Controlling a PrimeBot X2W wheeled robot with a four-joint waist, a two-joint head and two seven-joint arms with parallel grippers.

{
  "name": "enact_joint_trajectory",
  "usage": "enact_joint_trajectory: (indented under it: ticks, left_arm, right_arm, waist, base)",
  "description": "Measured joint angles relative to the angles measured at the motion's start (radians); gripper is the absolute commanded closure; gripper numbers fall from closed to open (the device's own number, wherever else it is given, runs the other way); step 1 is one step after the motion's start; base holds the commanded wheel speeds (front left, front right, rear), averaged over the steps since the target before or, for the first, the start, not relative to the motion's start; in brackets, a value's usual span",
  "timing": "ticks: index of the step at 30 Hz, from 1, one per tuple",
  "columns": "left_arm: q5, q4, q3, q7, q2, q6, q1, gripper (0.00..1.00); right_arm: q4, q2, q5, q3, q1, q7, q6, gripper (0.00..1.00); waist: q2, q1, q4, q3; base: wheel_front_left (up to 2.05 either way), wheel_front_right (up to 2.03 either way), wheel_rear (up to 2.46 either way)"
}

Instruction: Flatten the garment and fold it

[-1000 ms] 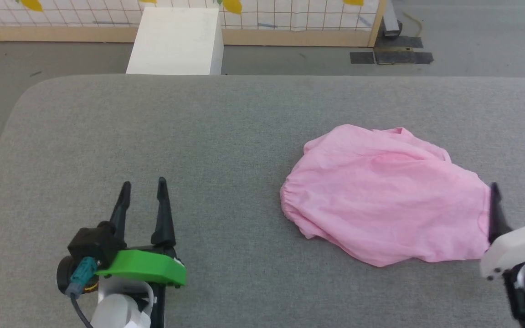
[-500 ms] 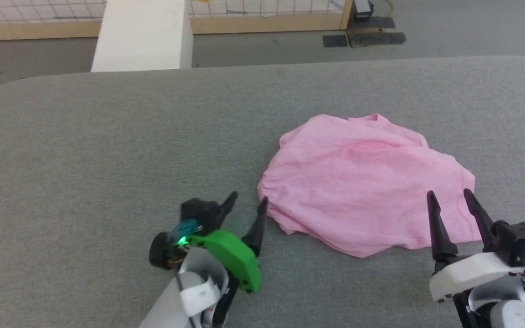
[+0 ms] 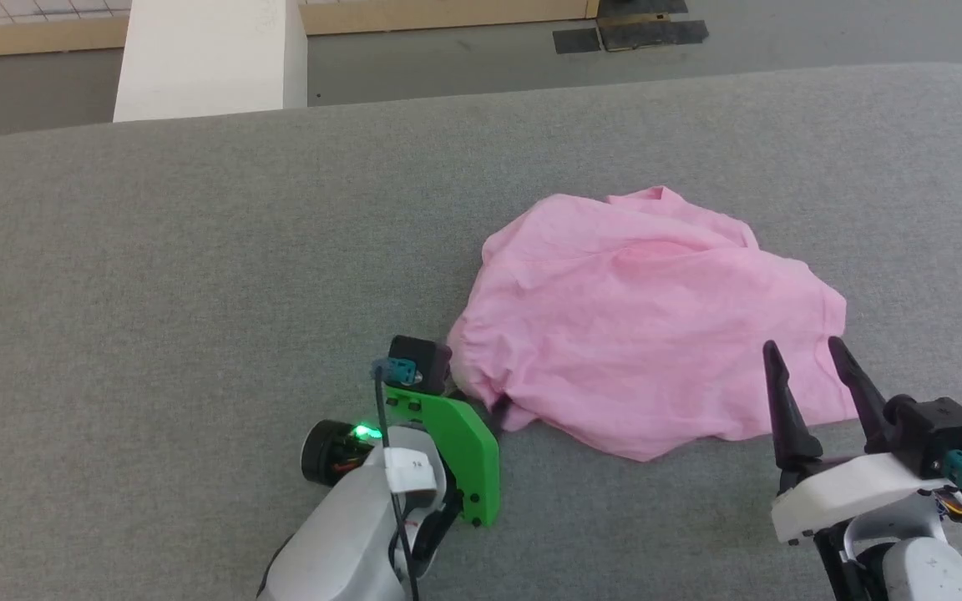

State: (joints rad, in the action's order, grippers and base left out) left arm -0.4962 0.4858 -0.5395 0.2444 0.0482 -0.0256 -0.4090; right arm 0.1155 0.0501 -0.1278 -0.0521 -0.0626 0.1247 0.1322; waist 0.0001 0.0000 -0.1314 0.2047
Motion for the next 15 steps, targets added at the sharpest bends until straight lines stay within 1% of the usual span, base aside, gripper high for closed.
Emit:
enact_joint_trajectory:
  ticks: [3, 6, 7, 10, 13, 14, 15]
  left_arm:
    - [-0.012, -0.012, 0.015, -0.02, 0.009, -0.007, 0.007, 1.0]
    - [-0.022, -0.052, 0.058, -0.058, 0.04, -0.043, 0.037, 1.0]
    - [-0.026, -0.126, 0.114, -0.076, 0.109, -0.093, 0.094, 1.0]
    - [-0.028, -0.202, 0.157, -0.059, 0.177, -0.139, 0.159, 1.0]
    - [-0.042, -0.292, 0.199, -0.012, 0.237, -0.185, 0.237, 1.0]
    - [-0.05, -0.318, 0.207, 0.0, 0.245, -0.193, 0.256, 0.6]
    - [-0.062, -0.344, 0.218, 0.009, 0.248, -0.197, 0.276, 0.0]
  right_arm:
    - [0.005, 0.001, -0.001, -0.004, 0.0, 0.001, 0.0, 0.0]
    - [0.005, 0.0, -0.001, -0.008, -0.001, 0.0, 0.0, 0.0]
    - [0.004, 0.0, 0.003, -0.017, -0.001, 0.0, 0.0, 0.0]
    - [0.0, 0.001, 0.005, -0.021, -0.001, -0.002, 0.0, 0.0]
    - [-0.003, 0.0, 0.01, -0.018, 0.0, -0.012, 0.0, 0.0]
    - [-0.006, 0.001, 0.013, -0.017, 0.0, -0.017, 0.0, 0.0]
    - [-0.008, 0.001, 0.017, -0.012, 0.0, -0.024, 0.0, 0.0]
  waist:
    - [0.0, 0.0, 0.012, -0.003]
    - [0.0, 0.0, 0.028, -0.008]
    - [0.0, 0.0, 0.05, -0.016]
    - [0.0, 0.0, 0.072, -0.022]
    - [0.0, 0.0, 0.099, -0.028]
    - [0.0, 0.0, 0.107, -0.029]
    - [0.0, 0.0, 0.116, -0.03]
  base:
    - [0.0, 0.0, 0.0]
    - [0.0, 0.0, 0.0]
    - [0.0, 0.0, 0.0]
    - [0.0, 0.0, 0.0]
    - [0.0, 0.0, 0.0]
    - [0.0, 0.0, 0.0]
    - [0.0, 0.0, 0.0]
